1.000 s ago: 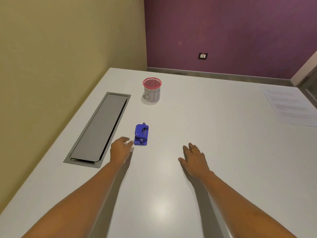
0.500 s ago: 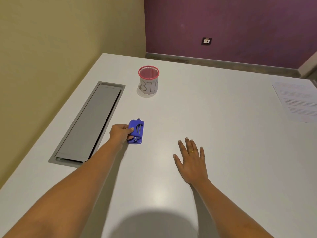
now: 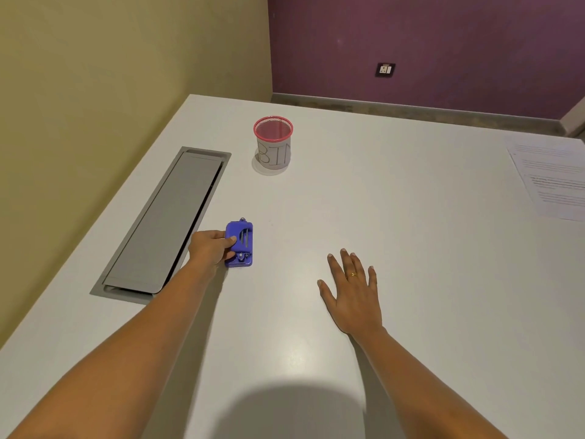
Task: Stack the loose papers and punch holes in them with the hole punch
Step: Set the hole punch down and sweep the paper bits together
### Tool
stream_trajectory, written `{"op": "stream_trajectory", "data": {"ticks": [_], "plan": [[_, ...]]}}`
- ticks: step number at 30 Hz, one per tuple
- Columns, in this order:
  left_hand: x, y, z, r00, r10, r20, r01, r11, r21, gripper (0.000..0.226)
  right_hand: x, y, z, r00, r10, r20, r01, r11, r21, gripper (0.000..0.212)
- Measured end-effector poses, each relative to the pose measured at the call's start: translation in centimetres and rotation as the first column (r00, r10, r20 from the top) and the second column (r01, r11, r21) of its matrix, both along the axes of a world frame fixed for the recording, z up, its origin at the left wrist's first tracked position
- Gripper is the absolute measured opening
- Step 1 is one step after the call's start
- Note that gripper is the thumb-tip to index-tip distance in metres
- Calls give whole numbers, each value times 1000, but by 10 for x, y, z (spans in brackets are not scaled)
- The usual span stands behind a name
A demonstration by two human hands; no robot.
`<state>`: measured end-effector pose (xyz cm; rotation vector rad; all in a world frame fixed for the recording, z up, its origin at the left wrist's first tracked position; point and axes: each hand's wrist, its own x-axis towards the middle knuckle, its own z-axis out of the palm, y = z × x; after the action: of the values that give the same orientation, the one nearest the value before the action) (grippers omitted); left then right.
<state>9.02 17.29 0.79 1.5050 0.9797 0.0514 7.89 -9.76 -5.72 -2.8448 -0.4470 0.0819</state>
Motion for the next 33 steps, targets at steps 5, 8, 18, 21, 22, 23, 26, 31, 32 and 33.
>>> {"op": "stream_trajectory", "data": {"ticks": [5,8,18,21,22,23,26,31,32,33], "plan": [[-7,0,1,999,17,38,-14,996,-90,27,0,1,0,1000,-5,4,5,1000,11,59],[-8,2,-1,999,-7,32,9,999,-47,30,0,0,-1,1000,-6,5,6,1000,-10,59],[-10,13,1,985,143,97,-122,973,-198,34,0,0,1,1000,-9,-3,9,1000,4,59],[-12,23,2,976,198,86,-166,943,-290,32,0,0,1,1000,-8,-5,8,1000,1,59],[-12,26,2,975,209,80,-175,934,-311,32,0,0,1,1000,-8,-3,8,1000,4,59],[-13,29,2,973,219,78,-182,926,-329,32,0,1,2,1000,-9,-3,9,1000,14,59],[-15,32,0,968,238,77,-195,912,-361,31,0,0,2,1000,-11,-11,11,1000,13,59],[-16,32,0,972,217,85,-174,919,-352,21,0,0,2,1000,-9,-12,9,1000,19,59],[-17,33,0,973,215,89,-171,920,-353,17,0,0,2,1000,-9,-12,9,1000,16,59],[-19,33,1,972,216,97,-167,916,-365,13,0,0,2,1000,-10,-11,10,1000,8,59]]}}
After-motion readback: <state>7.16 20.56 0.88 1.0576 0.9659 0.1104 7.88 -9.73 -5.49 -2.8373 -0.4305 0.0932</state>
